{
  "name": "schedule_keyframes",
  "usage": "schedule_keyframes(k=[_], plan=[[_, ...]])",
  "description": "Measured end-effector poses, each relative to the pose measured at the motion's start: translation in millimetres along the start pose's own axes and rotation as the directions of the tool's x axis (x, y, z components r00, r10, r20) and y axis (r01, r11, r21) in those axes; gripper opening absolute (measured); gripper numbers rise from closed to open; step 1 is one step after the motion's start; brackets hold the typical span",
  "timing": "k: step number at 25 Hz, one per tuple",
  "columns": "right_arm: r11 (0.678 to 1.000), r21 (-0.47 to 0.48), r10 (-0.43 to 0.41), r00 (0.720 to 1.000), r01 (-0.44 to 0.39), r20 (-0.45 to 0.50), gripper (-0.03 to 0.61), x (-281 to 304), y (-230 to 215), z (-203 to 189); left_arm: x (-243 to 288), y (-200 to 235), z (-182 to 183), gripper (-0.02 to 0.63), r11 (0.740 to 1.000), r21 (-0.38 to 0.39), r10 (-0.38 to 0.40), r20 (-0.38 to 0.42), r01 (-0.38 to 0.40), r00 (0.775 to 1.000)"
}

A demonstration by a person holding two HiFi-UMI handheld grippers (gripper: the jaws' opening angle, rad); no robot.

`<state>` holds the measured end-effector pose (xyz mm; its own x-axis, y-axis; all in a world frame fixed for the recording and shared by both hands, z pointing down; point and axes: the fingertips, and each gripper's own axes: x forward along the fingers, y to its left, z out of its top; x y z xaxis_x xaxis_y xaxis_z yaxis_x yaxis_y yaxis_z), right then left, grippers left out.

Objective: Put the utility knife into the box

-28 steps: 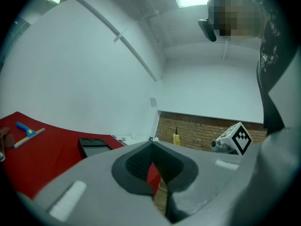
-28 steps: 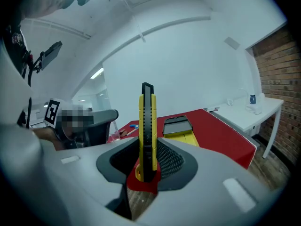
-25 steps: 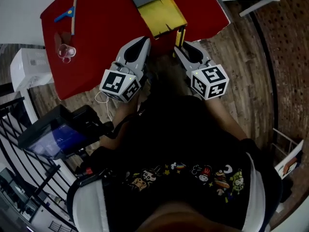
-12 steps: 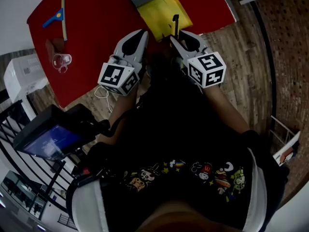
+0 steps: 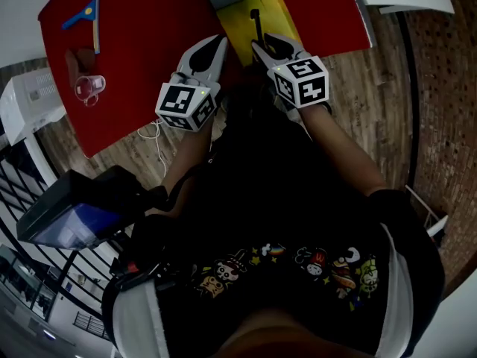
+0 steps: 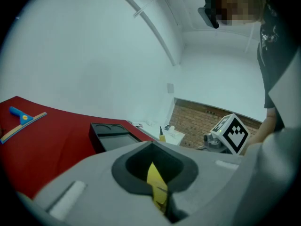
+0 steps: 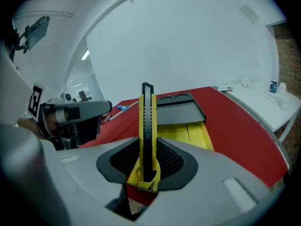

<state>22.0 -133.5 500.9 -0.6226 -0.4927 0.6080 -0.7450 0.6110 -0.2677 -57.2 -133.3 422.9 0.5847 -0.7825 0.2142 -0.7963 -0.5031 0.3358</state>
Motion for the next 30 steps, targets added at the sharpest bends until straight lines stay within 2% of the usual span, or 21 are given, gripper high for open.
schedule_keyframes(k=[5,11,18,30], plan=[[1.000,0.007,-0.018,0.997,0.019,-0.069,0.141,25.0,-13.5,-10.7,9.2,32.9,-21.8,0.003,0.995,-0.050,0.081,-0.034,-0.083,0.996],[0.999,0.006,-0.039,0.985,0.041,-0.168,0.141,63.1,-20.2,-29.9,15.4,67.1,-48.8,0.003,0.989,-0.049,0.130,-0.117,-0.136,0.985],[0.998,-0.011,-0.066,0.951,0.065,-0.301,0.141,106.5,-20.4,-45.0,21.1,100.1,-84.0,0.003,0.980,-0.056,0.170,-0.237,-0.188,0.956],[0.997,-0.032,-0.079,0.889,0.073,-0.451,0.141,109.1,-26.8,-58.3,24.7,97.1,-82.1,0.003,0.979,-0.077,0.166,-0.231,-0.188,0.959]])
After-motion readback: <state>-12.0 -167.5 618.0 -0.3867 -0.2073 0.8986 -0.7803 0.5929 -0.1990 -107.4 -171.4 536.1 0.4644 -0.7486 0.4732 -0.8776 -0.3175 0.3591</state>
